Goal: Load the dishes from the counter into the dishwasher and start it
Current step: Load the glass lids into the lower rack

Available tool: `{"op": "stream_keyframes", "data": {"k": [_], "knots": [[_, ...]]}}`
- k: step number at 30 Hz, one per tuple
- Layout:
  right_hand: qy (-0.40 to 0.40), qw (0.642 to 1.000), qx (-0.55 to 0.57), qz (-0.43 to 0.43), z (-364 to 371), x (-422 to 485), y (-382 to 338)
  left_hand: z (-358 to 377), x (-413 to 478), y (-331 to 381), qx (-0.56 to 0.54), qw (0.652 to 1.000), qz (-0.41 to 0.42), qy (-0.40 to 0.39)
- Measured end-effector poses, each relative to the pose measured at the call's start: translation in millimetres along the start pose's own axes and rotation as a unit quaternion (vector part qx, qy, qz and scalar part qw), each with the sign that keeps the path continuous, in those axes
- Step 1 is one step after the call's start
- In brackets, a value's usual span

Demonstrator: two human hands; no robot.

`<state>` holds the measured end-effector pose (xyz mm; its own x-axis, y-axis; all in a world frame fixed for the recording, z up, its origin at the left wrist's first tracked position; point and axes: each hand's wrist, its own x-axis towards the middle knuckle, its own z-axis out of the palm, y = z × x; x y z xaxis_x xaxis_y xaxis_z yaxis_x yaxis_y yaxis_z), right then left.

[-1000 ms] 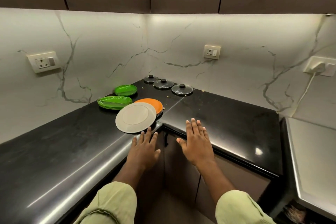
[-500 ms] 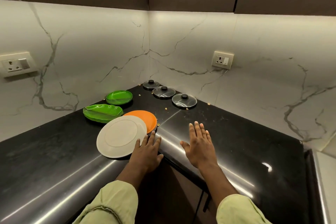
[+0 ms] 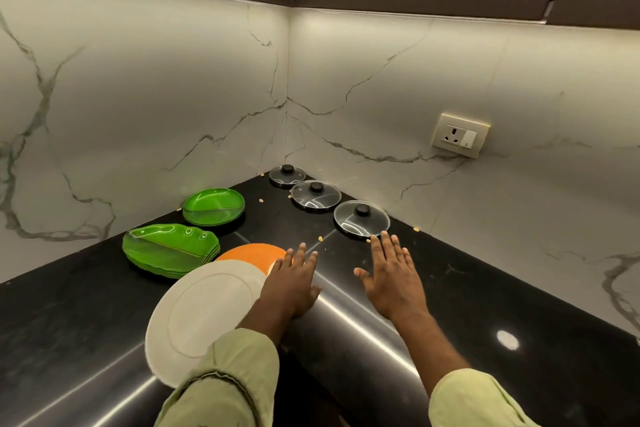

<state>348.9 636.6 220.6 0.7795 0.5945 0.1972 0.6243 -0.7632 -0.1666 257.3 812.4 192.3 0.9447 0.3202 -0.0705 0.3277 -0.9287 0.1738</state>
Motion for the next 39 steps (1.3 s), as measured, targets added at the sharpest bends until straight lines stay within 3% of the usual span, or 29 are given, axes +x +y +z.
{"op": "stream_keyframes", "data": {"k": [8, 20, 27, 39], "knots": [[-0.023, 1.000, 0.000, -0.010, 33.1, 130.8, -26.2, -15.2, 125.8, -79.2, -0.007, 1.000, -0.015, -0.018], [-0.111, 0.992, -0.046, -0.037, 85.6, 258.6, -13.2, 19.8, 244.6, -112.5, -0.027, 0.993, -0.058, -0.103], [-0.170, 0.979, -0.059, -0.100, 136.0, 332.1, -26.7, 36.7, 303.7, -134.2, -0.026, 0.963, -0.102, -0.249], [-0.116, 0.963, -0.157, -0.187, 208.0, 413.6, -53.5, 45.6, 333.9, -135.7, -0.044, 0.946, -0.127, -0.295]]}}
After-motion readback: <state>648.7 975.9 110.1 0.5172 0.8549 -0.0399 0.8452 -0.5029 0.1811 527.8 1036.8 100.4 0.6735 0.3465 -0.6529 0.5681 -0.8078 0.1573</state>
